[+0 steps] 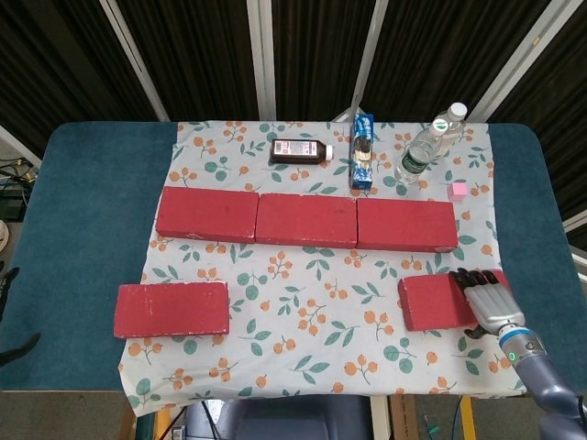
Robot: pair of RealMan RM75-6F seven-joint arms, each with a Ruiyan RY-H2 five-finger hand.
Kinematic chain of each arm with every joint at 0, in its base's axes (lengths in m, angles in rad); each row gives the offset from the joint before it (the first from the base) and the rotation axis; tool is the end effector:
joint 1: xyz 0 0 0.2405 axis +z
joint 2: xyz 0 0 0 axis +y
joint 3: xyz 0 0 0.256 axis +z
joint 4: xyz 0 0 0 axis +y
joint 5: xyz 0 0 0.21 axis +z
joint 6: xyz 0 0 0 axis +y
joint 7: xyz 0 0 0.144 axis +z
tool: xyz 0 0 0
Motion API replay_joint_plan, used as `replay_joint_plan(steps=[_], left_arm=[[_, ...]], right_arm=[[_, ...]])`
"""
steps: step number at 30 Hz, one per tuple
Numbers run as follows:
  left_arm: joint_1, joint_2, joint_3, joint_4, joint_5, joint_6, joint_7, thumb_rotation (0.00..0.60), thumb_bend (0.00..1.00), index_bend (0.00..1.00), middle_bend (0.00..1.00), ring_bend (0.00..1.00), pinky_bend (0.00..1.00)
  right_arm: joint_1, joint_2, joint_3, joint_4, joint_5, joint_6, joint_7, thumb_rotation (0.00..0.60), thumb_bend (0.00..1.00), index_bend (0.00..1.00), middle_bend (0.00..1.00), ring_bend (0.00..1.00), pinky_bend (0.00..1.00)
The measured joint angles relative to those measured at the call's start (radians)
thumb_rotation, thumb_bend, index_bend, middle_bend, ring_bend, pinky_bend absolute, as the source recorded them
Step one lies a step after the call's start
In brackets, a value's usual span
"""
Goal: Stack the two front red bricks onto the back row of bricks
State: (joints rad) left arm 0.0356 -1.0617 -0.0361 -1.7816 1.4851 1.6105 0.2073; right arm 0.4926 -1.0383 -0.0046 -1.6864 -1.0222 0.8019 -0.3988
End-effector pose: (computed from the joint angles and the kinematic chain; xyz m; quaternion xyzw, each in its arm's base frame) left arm -0.2979 0.1401 0.1783 -0.5636 -0.3677 -0.3479 0.6528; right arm -0.3076 -0.2637 0.1084 0.7420 -0.4390 0.1148 0.4935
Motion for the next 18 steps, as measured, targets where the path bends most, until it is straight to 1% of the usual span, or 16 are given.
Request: replay_joint_plan(steps=[12,18], left_arm=[[0.002,0.001,-0.002,-0.011,-0.013,-0.003,0.010,0.600,0.21,0.10,0.00,0.00,0.24],[0.002,0.001,-0.001,-0.016,-0.015,-0.005,0.014,0.600,0.21,0.10,0.00,0.00,0.24]], right_arm=[[0.006,-0.006,0.006,-0.019,0.005,0.042,-0.008,0.600,0.24,0.00,0.00,0.00,0.00],[0.020,-0.005,-0.005,-0.029,0.019,0.025,-0.027,0.600,0.23,0.00,0.00,0.00,0.00]])
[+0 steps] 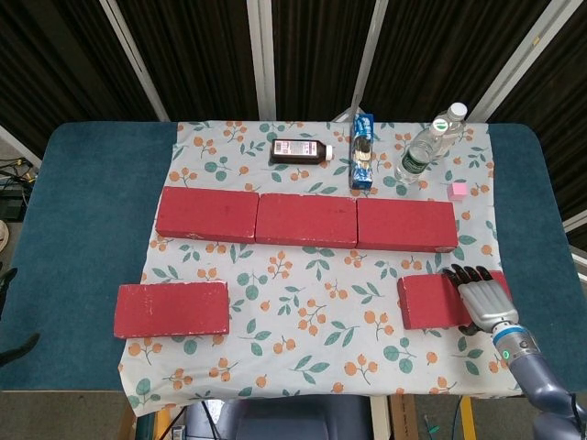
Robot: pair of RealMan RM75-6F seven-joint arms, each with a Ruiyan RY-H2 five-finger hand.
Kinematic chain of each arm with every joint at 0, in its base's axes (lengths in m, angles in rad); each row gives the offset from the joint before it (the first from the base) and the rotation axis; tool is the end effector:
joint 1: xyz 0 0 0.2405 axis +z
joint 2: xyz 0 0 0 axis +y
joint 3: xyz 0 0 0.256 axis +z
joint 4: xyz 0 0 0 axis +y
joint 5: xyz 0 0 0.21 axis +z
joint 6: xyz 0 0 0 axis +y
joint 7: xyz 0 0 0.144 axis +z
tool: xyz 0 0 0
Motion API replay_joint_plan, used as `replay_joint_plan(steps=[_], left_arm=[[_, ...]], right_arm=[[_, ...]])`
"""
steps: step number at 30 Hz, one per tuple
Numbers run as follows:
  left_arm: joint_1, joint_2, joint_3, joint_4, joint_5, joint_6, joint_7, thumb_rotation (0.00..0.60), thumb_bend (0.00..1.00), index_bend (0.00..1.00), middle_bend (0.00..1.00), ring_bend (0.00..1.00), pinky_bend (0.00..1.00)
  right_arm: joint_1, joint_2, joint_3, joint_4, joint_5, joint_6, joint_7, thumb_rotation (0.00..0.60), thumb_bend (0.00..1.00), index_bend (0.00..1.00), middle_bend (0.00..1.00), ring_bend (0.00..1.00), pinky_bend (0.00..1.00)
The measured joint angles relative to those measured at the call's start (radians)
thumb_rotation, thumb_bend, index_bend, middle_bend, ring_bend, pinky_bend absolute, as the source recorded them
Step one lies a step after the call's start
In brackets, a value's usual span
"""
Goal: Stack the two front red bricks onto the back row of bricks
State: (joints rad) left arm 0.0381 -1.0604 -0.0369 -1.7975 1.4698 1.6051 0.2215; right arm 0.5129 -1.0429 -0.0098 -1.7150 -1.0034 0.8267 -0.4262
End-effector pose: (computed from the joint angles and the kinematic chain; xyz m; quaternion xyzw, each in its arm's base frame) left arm -0.2976 0.1393 0.1775 -0.5601 -0.3737 -0.3419 0.6555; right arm -0.2971 -0.2663 0.1049 0.7457 -0.4320 0.1228 0.4922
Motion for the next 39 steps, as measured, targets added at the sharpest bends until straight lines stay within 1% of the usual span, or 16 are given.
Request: replay_joint_plan(steps=[9,14,16,19,21,23,25,28,31,33,35,39], left_arm=[[0.003,0.000,-0.004,-0.004,-0.012,0.002,-0.001,0.600,0.21,0.10,0.00,0.00,0.24],[0.003,-0.002,-0.004,-0.008,-0.013,0.002,0.004,0.600,0.21,0.10,0.00,0.00,0.24],[0.004,-0.002,-0.004,-0.009,-0.013,0.003,0.006,0.600,0.21,0.10,0.00,0.00,0.24],[0.004,-0.002,-0.003,-0.010,-0.014,0.002,0.007,0.600,0.21,0.10,0.00,0.00,0.24],[0.004,-0.002,-0.003,-0.011,-0.014,0.002,0.007,0.600,0.21,0.10,0.00,0.00,0.24],[0.004,-0.002,-0.002,-0.012,-0.014,0.001,0.006,0.600,0.21,0.10,0.00,0.00,0.24],[0.005,-0.001,-0.002,-0.014,-0.015,0.000,0.005,0.600,0.21,0.10,0.00,0.00,0.24],[0.006,0.000,-0.002,-0.016,-0.016,0.001,0.003,0.600,0.21,0.10,0.00,0.00,0.24],[0.006,0.000,-0.003,-0.017,-0.018,0.001,0.002,0.600,0.21,0.10,0.00,0.00,0.24],[0.007,0.000,-0.003,-0.017,-0.019,0.001,0.001,0.600,0.21,0.10,0.00,0.00,0.24],[0.006,0.001,-0.003,-0.018,-0.019,-0.001,0.000,0.600,0.21,0.10,0.00,0.00,0.24],[0.005,0.002,-0.001,-0.019,-0.014,-0.004,-0.002,0.600,0.21,0.10,0.00,0.00,0.24]], right_arm=[[0.027,-0.012,-0.011,-0.006,0.046,-0.008,-0.045,0.600,0.23,0.00,0.00,0.00,0.00],[0.038,-0.020,-0.011,-0.010,0.052,-0.005,-0.052,0.600,0.24,0.00,0.00,0.00,0.00],[0.043,-0.023,-0.012,-0.010,0.053,-0.007,-0.054,0.600,0.24,0.00,0.03,0.00,0.00],[0.050,-0.027,-0.014,-0.006,0.056,-0.009,-0.061,0.600,0.24,0.01,0.13,0.00,0.00],[0.056,-0.030,-0.017,-0.003,0.061,-0.013,-0.069,0.600,0.24,0.07,0.19,0.00,0.00],[0.062,-0.032,-0.020,-0.001,0.069,-0.020,-0.076,0.600,0.23,0.15,0.25,0.03,0.00],[0.070,-0.032,-0.024,0.001,0.083,-0.035,-0.082,0.600,0.24,0.23,0.31,0.09,0.00],[0.089,-0.034,-0.032,0.005,0.108,-0.062,-0.093,0.600,0.24,0.32,0.37,0.15,0.00],[0.103,-0.035,-0.037,0.006,0.120,-0.071,-0.101,0.600,0.24,0.41,0.39,0.18,0.00],[0.105,-0.030,-0.036,0.001,0.119,-0.067,-0.099,0.600,0.24,0.45,0.40,0.18,0.00],[0.105,-0.023,-0.033,-0.006,0.117,-0.058,-0.095,0.600,0.24,0.46,0.40,0.18,0.00],[0.104,0.021,-0.023,-0.040,0.113,-0.034,-0.082,0.600,0.24,0.47,0.40,0.18,0.00]])
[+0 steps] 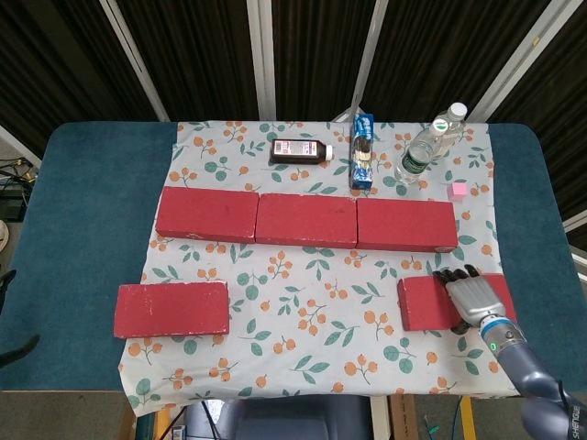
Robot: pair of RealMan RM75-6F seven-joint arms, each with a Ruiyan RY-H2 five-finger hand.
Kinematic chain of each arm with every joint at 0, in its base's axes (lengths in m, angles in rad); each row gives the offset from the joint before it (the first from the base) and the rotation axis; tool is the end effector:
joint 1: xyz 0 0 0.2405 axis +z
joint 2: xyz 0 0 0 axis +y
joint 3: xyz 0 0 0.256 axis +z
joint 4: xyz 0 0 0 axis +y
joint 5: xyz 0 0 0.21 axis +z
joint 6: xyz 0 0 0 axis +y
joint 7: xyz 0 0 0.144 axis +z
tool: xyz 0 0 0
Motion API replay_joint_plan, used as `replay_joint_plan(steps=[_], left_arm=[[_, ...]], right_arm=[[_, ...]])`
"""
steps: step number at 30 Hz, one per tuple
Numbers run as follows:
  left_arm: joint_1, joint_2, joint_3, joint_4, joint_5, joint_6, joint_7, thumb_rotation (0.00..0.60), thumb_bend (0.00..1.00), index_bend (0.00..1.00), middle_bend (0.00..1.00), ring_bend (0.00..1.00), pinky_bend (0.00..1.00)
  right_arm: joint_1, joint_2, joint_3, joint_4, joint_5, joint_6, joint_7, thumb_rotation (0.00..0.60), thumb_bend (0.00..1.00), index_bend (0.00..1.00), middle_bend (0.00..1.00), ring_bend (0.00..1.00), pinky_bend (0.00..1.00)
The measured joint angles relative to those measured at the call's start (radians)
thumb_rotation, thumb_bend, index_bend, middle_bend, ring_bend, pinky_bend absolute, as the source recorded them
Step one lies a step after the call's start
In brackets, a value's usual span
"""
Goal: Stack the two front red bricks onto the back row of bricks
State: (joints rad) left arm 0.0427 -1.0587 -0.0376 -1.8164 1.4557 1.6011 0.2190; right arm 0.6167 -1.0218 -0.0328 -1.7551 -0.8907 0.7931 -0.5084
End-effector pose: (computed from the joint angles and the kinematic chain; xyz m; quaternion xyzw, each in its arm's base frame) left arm -0.2967 0.1380 0.1767 -0.5528 -0.3853 -0.3419 0.6551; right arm -0.2788 -0.2826 0.1044 0.7618 -0.4183 0.1031 0.4837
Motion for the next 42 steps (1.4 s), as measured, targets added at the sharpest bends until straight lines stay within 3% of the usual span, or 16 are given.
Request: replay_joint_plan(steps=[8,13,17,21,26,32,36,42], left_arm=[[-0.002,-0.005,0.000,0.005,0.009,0.003,0.000,0.600,0.21,0.10,0.00,0.00,0.24],[-0.007,-0.010,-0.001,0.009,0.006,-0.006,0.012,0.600,0.21,0.10,0.00,0.00,0.24],[-0.013,-0.015,-0.004,0.012,-0.003,-0.015,0.022,0.600,0.21,0.11,0.00,0.00,0.24],[-0.014,-0.020,-0.015,0.016,-0.018,-0.012,0.024,0.600,0.21,0.11,0.00,0.00,0.24],[-0.015,-0.031,-0.038,0.031,-0.045,0.001,0.022,0.600,0.21,0.11,0.00,0.00,0.24],[-0.023,-0.046,-0.056,0.047,-0.086,-0.007,0.037,0.600,0.21,0.11,0.00,0.00,0.24],[-0.036,-0.056,-0.067,0.055,-0.125,-0.033,0.063,0.600,0.21,0.11,0.00,0.00,0.24],[-0.055,-0.069,-0.084,0.064,-0.174,-0.061,0.096,0.600,0.21,0.11,0.00,0.00,0.24]], right_arm=[[0.014,0.155,0.039,-0.127,0.011,0.045,0.019,0.600,0.24,0.47,0.41,0.19,0.00],[0.075,0.253,0.072,-0.236,0.063,0.049,-0.028,0.600,0.24,0.48,0.41,0.19,0.00],[0.158,0.282,0.095,-0.290,0.162,0.035,-0.097,0.600,0.24,0.49,0.41,0.19,0.00],[0.286,0.279,0.112,-0.320,0.344,0.011,-0.176,0.600,0.24,0.49,0.41,0.20,0.00],[0.486,0.221,0.119,-0.310,0.627,0.005,-0.280,0.600,0.24,0.49,0.41,0.20,0.00],[0.748,0.066,0.128,-0.215,1.002,0.037,-0.411,0.600,0.24,0.49,0.42,0.20,0.00],[0.895,-0.069,0.133,-0.072,1.226,0.064,-0.513,0.600,0.24,0.49,0.42,0.20,0.00],[1.019,-0.234,0.145,0.153,1.448,0.106,-0.659,0.600,0.23,0.49,0.42,0.20,0.00]])
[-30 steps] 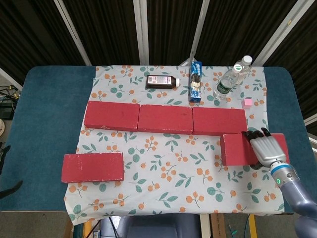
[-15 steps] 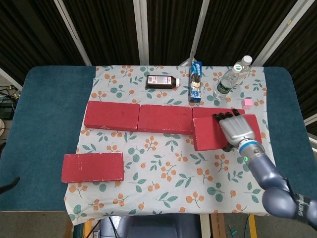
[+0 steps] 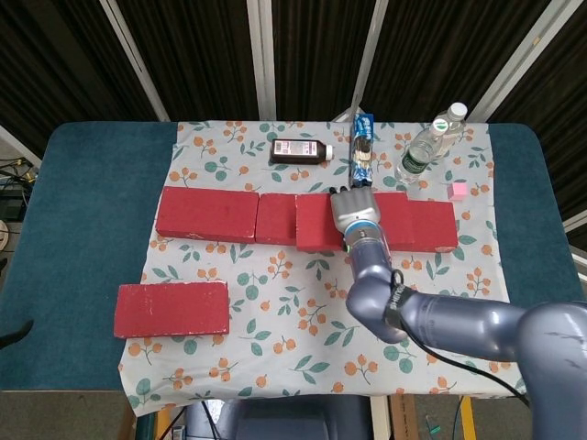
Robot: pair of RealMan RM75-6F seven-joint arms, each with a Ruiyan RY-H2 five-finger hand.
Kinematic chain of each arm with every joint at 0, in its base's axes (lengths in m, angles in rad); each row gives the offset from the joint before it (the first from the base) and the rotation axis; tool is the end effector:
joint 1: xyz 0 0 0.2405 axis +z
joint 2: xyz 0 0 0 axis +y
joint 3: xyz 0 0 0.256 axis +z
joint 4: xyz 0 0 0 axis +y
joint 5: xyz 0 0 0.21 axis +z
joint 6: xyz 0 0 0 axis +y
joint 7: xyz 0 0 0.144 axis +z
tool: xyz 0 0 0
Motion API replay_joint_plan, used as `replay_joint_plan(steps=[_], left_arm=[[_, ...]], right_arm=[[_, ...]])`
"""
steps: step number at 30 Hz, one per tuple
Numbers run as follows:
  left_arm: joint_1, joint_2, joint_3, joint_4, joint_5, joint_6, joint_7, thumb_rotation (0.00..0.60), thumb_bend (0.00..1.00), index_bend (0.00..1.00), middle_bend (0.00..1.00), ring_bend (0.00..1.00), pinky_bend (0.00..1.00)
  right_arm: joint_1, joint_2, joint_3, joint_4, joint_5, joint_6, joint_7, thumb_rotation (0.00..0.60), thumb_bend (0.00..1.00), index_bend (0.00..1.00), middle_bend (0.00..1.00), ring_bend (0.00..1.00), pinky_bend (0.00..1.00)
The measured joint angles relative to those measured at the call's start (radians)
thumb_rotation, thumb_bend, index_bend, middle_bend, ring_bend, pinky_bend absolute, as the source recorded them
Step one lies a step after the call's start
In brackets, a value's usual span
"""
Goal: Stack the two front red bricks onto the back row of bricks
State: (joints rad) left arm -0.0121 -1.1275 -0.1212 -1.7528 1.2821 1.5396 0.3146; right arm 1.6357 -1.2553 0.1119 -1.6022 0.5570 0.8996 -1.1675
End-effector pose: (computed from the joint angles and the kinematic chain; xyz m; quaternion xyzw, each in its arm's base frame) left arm -0.3164 0.1672 0.1702 -0.5272 -0.3844 -0.2981 0.6967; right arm 0.0019 -0.4215 0.0547 0.7476 -0.4080 0.0908 0.5161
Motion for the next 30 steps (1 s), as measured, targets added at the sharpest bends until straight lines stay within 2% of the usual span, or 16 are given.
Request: replay_joint_plan(steps=[9,15,30], left_arm=[[0.000,-0.002,-0.011,0.003,-0.027,0.005,0.005,0.600,0.21,0.11,0.00,0.00,0.24],[-0.002,-0.004,-0.008,0.000,-0.025,0.007,0.016,0.600,0.21,0.11,0.00,0.00,0.24],[-0.002,-0.018,-0.004,-0.006,-0.032,0.024,0.062,0.600,0.21,0.11,0.00,0.00,0.24]], right_arm=[[0.045,-0.131,0.053,0.220,0.128,0.072,-0.151,0.600,0.24,0.49,0.42,0.21,0.00],[0.014,-0.166,0.100,0.289,0.152,0.070,-0.194,0.600,0.24,0.49,0.42,0.21,0.00],[-0.075,-0.236,0.160,0.415,0.127,-0.018,-0.302,0.600,0.23,0.49,0.42,0.21,0.00]])
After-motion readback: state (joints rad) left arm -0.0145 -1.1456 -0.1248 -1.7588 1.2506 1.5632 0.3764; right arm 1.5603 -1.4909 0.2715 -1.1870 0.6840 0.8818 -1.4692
